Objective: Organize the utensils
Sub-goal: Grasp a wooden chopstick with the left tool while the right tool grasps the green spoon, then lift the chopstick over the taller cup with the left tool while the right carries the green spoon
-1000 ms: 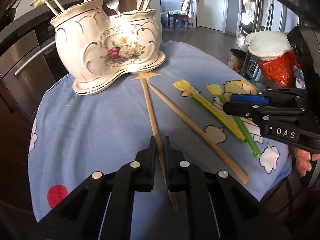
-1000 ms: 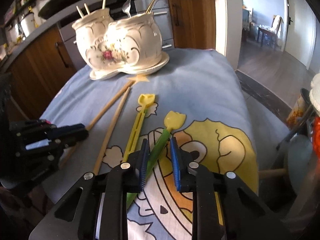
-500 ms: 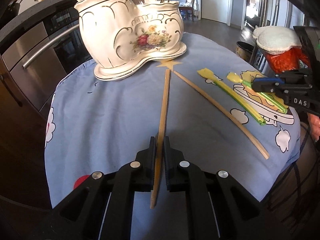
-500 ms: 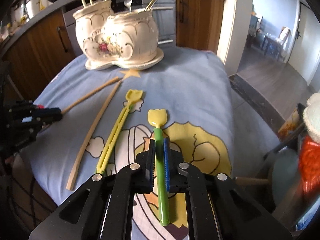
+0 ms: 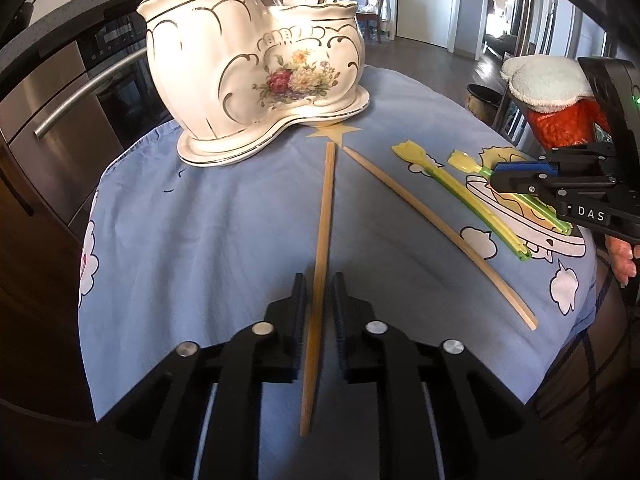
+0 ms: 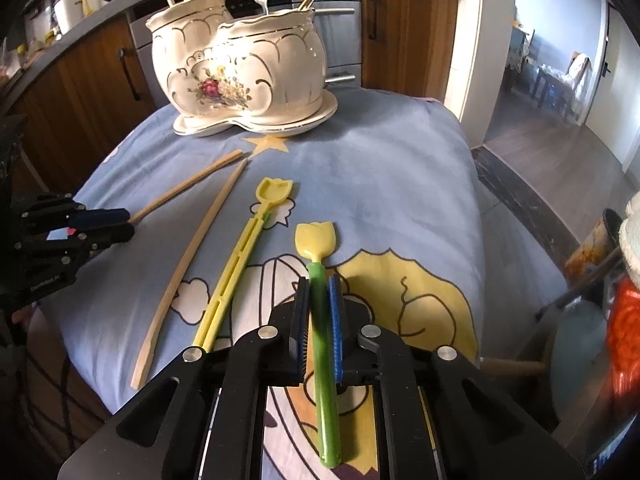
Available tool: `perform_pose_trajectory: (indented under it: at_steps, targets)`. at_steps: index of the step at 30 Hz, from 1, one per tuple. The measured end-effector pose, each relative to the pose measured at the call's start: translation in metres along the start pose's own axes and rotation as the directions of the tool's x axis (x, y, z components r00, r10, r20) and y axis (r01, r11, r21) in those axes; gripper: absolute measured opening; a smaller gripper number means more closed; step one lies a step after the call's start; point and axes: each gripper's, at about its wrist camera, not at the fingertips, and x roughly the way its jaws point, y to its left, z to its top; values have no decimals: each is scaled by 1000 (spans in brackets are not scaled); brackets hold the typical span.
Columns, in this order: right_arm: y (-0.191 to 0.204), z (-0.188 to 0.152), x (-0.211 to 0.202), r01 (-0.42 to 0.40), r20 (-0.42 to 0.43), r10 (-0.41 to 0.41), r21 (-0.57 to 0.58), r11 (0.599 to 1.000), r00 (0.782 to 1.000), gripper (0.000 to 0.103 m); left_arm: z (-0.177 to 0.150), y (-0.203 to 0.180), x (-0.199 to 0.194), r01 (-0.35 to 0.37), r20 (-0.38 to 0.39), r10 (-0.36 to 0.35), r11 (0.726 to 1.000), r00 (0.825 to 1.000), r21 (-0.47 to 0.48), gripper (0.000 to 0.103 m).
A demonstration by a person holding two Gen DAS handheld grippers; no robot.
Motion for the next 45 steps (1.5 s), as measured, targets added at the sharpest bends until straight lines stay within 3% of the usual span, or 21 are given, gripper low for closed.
perform_pose_trajectory:
  at_steps: [7,14,21,29,32,40,45]
  targets:
    - [4,4,-17,-36,96,35,8,999,995,10,-4,5,-9,3,27,-3,1000,1000,5,6]
    - [15,13,-44,-61,251,62,-15,998,966,10,-6,9,-32,13,103,-15,1000,995,22,6]
    - [23,22,-49,-68,273,75,-37,997,959,10,-12,4,-18,14,-11,-13,995,1000,103,7]
    - [28,20,-51,-70,280,81,-51,996,957,10,-5,7,-4,33,-45,-29,996,999,88,10]
    - [27,19,-56,-74,293,85,-49,996,952,10,-4,6,-4,34,-44,-30,995,999,93,6]
    - [23,26,-67,-77,353,87,-43,996,932,10,-11,12,-32,87,50,-92,991,995,97,6]
    - [19,40,-75,-87,425,87,-20,996,901,10,-6,16,-70,121,212,-147,984,966,128,6]
